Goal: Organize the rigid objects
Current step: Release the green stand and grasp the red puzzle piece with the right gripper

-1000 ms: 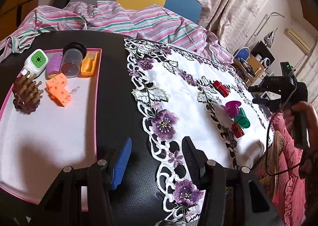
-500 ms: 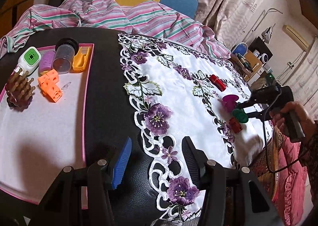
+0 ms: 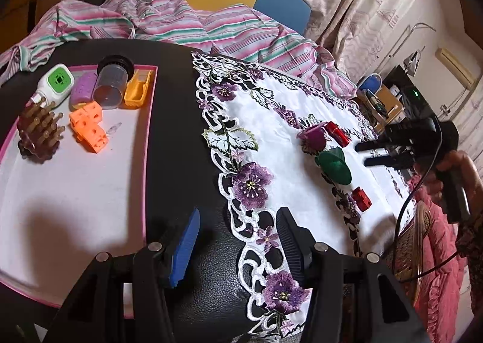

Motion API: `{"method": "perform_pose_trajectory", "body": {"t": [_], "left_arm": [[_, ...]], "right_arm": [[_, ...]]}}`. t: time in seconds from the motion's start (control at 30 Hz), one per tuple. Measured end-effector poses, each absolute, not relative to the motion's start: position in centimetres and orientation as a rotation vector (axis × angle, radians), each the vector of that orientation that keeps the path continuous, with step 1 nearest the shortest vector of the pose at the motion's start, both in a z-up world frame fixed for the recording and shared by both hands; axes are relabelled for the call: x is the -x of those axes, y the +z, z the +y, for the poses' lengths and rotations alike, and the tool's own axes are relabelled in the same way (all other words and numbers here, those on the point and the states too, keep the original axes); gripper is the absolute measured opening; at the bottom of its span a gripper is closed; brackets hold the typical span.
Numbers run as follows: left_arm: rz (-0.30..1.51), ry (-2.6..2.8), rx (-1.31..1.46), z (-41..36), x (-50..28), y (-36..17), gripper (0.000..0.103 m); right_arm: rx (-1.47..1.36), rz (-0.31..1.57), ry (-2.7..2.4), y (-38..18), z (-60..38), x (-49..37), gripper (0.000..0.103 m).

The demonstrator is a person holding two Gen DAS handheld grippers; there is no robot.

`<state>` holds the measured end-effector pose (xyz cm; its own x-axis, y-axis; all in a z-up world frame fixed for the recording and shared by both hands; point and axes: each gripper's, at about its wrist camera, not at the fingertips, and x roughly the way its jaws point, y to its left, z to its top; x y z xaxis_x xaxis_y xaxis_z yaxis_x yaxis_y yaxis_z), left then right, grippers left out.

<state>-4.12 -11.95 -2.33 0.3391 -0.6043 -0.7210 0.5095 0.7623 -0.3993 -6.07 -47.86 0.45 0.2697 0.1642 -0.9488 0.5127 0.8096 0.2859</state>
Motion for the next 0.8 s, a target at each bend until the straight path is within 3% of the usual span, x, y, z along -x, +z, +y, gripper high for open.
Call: {"method": "perform_pose_trajectory", "body": {"t": [0.27,0.4,0.5,0.63,0.8], "left_arm": [[0.996,-0.762,0.096,-12.7,4.6,-2.7,0.053],[0.996,-0.747,0.109,-12.2,4.4,-2.7,0.053],[0.997,-0.736,0.120,-11.9,4.1,-2.6,0.053],[0.992,-0.729,0.125,-11.6,4.1,-2.5,0.053],[0.992,-0.735,0.115,-11.8,4.2,-2.5,0.053]], "right_arm": [[-0.580,1.546,-0.355,-3.7,-51.0,9.0,0.055],[-0.562,1.578,-0.319,-4.6,-50.6,8.7,0.055],[-0.508,1.591,-0.303,-4.4,-49.6,7.8,0.046],[-0.423,1.641,-0.286,-4.7,-47.9,7.4,0.046],[-0.390,1.614,-0.293,-5.0,-47.5,7.9,0.035]]}}
